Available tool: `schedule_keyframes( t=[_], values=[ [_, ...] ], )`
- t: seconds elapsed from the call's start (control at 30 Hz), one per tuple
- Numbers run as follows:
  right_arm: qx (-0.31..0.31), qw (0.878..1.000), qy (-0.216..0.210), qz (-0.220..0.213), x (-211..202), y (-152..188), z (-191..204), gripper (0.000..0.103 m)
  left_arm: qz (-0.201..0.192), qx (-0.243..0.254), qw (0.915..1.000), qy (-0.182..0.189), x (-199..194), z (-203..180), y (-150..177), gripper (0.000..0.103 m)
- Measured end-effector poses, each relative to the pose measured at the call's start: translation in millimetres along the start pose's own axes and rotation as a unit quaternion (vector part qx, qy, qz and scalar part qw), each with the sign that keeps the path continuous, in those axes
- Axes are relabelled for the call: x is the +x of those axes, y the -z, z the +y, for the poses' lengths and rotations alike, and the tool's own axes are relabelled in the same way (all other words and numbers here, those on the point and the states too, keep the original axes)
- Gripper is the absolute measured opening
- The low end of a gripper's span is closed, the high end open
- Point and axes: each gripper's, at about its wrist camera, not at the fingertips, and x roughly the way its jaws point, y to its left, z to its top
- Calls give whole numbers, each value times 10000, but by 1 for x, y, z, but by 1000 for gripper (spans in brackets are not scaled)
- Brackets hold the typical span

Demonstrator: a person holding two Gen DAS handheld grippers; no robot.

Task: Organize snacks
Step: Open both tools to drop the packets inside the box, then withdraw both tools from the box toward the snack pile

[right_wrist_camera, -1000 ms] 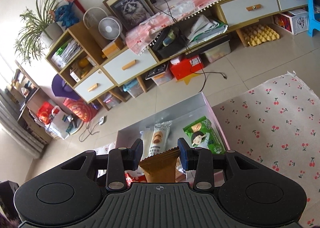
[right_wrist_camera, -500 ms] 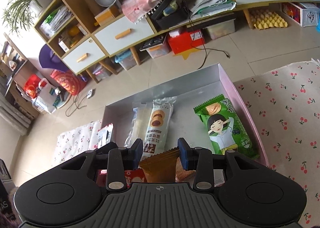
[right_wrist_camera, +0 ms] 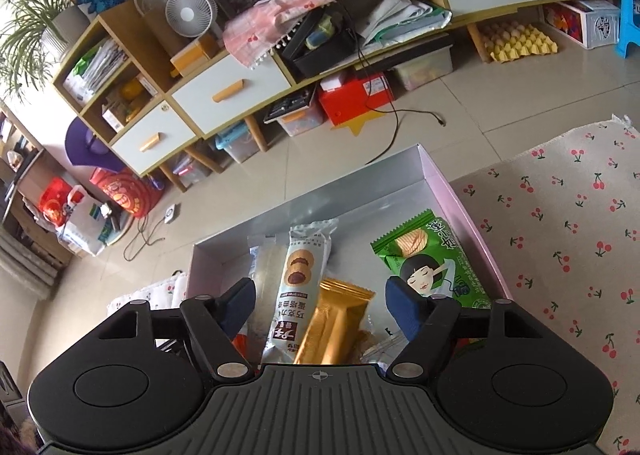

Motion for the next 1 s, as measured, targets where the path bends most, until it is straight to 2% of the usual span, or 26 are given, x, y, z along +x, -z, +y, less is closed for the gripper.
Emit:
schedule_keyframes(
  t=[0.57,0.87,1.0],
  values=[
    [-124,9998,152,-13,-51,10,-15,79,121,466,9985,-251,-30,-22,7,81],
    [-366,9992,175,16,-81,31,-15,83,130,782,9959,-437,-59,-28,21,98],
    [-460,9988,148,69,-94,42,-16,83,246,966,9935,-543,-67,-30,26,102]
  ],
)
